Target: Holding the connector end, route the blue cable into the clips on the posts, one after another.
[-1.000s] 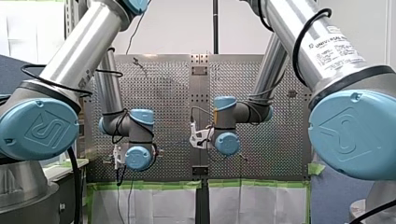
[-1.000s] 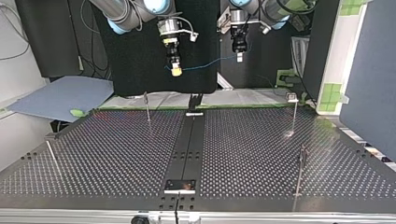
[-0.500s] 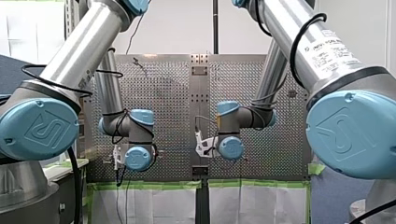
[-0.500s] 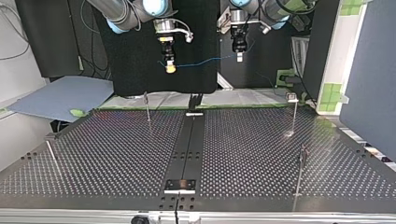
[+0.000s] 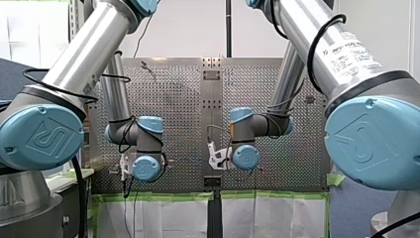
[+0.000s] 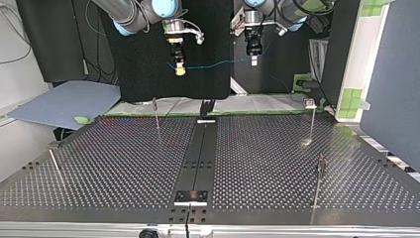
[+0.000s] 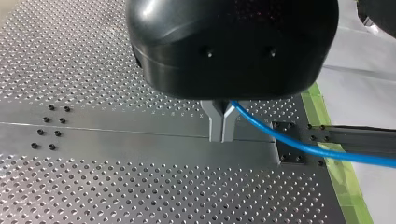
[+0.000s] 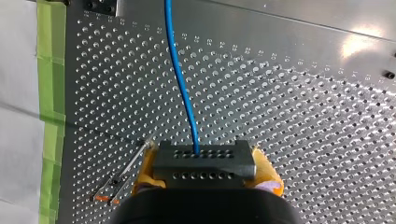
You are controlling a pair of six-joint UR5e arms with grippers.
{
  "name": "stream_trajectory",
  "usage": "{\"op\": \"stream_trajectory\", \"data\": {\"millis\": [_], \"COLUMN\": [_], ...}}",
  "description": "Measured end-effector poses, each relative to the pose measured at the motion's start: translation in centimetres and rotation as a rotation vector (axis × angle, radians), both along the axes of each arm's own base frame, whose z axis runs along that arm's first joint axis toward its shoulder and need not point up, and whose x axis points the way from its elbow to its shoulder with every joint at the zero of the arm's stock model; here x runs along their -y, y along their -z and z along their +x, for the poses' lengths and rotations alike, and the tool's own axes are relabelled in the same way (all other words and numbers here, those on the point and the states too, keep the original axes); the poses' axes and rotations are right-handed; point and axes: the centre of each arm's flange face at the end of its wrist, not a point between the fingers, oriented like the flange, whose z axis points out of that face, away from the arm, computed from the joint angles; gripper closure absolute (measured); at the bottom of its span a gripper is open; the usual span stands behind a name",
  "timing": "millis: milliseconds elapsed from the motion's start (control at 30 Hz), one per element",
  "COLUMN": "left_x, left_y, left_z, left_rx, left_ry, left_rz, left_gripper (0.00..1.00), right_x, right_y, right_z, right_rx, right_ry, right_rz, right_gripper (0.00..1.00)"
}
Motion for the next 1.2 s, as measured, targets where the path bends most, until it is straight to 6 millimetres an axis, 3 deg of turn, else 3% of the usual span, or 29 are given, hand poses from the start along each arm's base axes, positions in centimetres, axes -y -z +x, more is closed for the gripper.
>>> {"op": "stream_trajectory", "data": {"millis": [167,467,667,1000,1200], "left_x": [-0.4,-1.3,-1.4,-1.4,-1.4], "left_y": [-0.4,-2.7,-5.2,-9.8,-13.2], "left_z": [0.4,1.5,3.1,6.6,8.6], "left_rx": [0.001,-0.003,0.024,0.094,0.144], "left_ry": [-0.017,-0.034,-0.081,-0.147,-0.172], "left_rz": [0.013,0.065,0.07,0.003,-0.053], "left_gripper": [1.0,1.0,1.0,1.0,1.0], "right_x": [0.4,1.8,2.4,3.7,4.1], "right_y": [-1.1,-5.5,-9.4,-17.6,-20.8], "right_z": [0.4,1.9,3.7,6.0,6.9], "right_rx": [0.002,0.102,0.127,0.212,0.26], "right_ry": [0.008,-0.026,-0.078,-0.143,-0.18], "right_rz": [-0.014,-0.045,-0.102,-0.187,-0.21], "right_gripper": [1.0,1.0,1.0,1.0,1.0]}}
